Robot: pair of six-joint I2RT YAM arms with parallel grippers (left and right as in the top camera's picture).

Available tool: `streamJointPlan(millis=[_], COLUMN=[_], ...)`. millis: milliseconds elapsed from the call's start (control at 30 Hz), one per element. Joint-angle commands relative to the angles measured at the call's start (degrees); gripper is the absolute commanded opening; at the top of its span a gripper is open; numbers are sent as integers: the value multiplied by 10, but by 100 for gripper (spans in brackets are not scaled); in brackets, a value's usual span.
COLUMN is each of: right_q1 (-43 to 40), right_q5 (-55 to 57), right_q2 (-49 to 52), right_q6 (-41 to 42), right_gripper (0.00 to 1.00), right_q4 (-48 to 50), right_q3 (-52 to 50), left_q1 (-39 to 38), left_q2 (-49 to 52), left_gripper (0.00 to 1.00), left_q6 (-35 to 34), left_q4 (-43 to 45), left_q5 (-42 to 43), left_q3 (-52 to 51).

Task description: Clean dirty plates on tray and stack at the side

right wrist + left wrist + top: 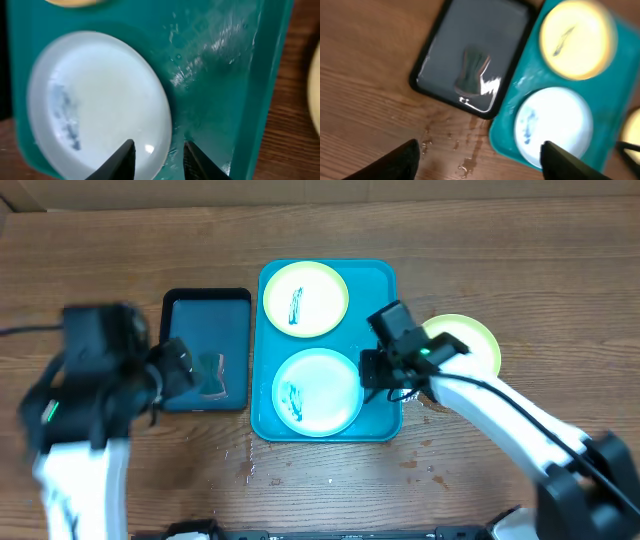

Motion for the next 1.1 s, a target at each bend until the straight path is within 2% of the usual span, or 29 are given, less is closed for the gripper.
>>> streamJointPlan(millis=[0,133,200,300,367,533,567,600,767,933,1067], right_q1=[-2,-2,-1,0,0,0,0,0,0,0,0], right_q5=[4,4,4,3,3,3,1,-1,-1,-1,-1], right_q2=[-65,-87,-87,-87,-87,-87,-87,-87,-87,-87,-87], right_q6=[-19,-19,-19,-17,-17,-17,-17,-17,-17,-17,-17], right_gripper=[39,40,40,39,40,39,39,39,38,38,38], right_q4=[-8,-35,-46,-53,-56,-59,-59,-58,-59,-59,-59], right_q3=[19,19,19,19,19,19,19,19,19,19,19], left_q1=[0,0,0,0,0,0,0,0,0,-1,-8], left_q2=[69,201,268,330,363,428,435,440,432,409,407], left_gripper=[73,55,49,48,42,20,7,4,4,4,4], left_q6=[-6,-15,-17,-17,-17,-17,-17,-16,-13,-12,-3], left_q4=[44,122,151,191,220,275,279,281,233,149,143], left_q5=[-6,-9,-11,-13,-12,-5,0,9,22,-19,-44], left_q3=[-70,-110,-110,-110,-110,-110,-110,-110,-72,20,38])
